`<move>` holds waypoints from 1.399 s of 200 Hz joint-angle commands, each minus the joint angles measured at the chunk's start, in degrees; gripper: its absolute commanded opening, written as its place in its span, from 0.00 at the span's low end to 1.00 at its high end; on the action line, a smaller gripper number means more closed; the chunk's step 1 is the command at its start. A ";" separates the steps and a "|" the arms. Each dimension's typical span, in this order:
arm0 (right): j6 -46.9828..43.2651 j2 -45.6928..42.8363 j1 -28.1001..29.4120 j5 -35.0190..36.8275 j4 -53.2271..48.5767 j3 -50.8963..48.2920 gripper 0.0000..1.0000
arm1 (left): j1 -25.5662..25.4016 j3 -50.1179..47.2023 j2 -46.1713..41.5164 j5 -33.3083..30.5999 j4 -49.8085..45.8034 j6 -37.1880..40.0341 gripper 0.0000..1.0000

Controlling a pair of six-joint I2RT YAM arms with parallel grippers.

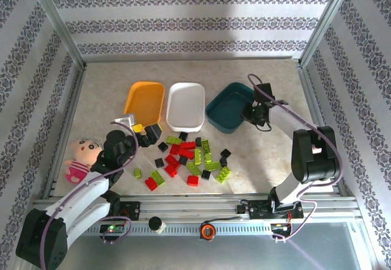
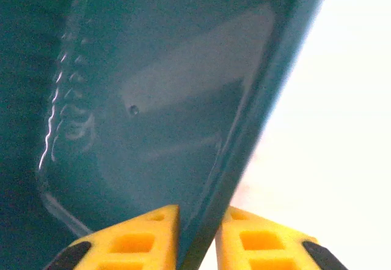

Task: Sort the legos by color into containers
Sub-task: Rotate the container at the center of the table, then pick up the lego from the bottom-center of the table.

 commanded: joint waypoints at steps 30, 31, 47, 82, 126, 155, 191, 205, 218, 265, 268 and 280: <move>-16.38 6.73 -0.62 0.05 -11.48 11.46 0.15 | -0.64 -0.92 1.12 -0.51 4.14 1.13 1.00; -16.51 6.79 -0.63 0.01 -11.56 11.61 0.15 | -0.65 -0.92 1.14 -0.52 4.13 1.13 1.00; -17.25 8.09 -0.92 -0.44 -12.19 12.98 0.19 | -0.65 -0.92 1.91 -0.45 4.40 1.13 1.00; -14.49 3.62 0.50 1.38 -8.52 10.46 0.61 | -0.65 -0.99 3.36 -0.39 5.08 1.21 1.00; -8.12 -15.04 8.50 10.39 -5.14 -3.12 0.74 | -0.64 -0.99 3.18 -0.24 5.11 1.14 1.00; 1.63 -27.01 17.23 16.83 -2.37 -16.07 0.77 | -0.61 -0.75 3.18 -0.39 4.85 1.00 1.00; 10.94 -32.03 27.59 24.81 -1.72 -24.44 0.81 | -0.59 -1.00 3.48 -0.24 5.44 0.70 1.00; 12.91 -30.71 29.65 25.67 -0.63 -25.75 0.81 | -0.66 -1.12 3.47 -0.25 5.71 0.64 1.00; 14.22 -28.45 30.92 25.19 1.11 -26.12 0.81 | -0.61 -1.19 3.46 -0.10 5.88 0.60 1.00; 16.36 -20.56 34.44 23.79 6.60 -25.23 0.80 | -0.64 -1.46 3.59 -0.23 6.23 0.69 1.00; 16.53 -20.08 34.52 23.62 6.67 -25.10 0.80 | -0.60 -1.45 3.62 -0.33 6.22 0.69 1.00; 17.37 -18.73 34.58 23.07 6.57 -24.64 0.79 | -0.59 -1.46 3.88 -0.33 6.41 0.74 1.00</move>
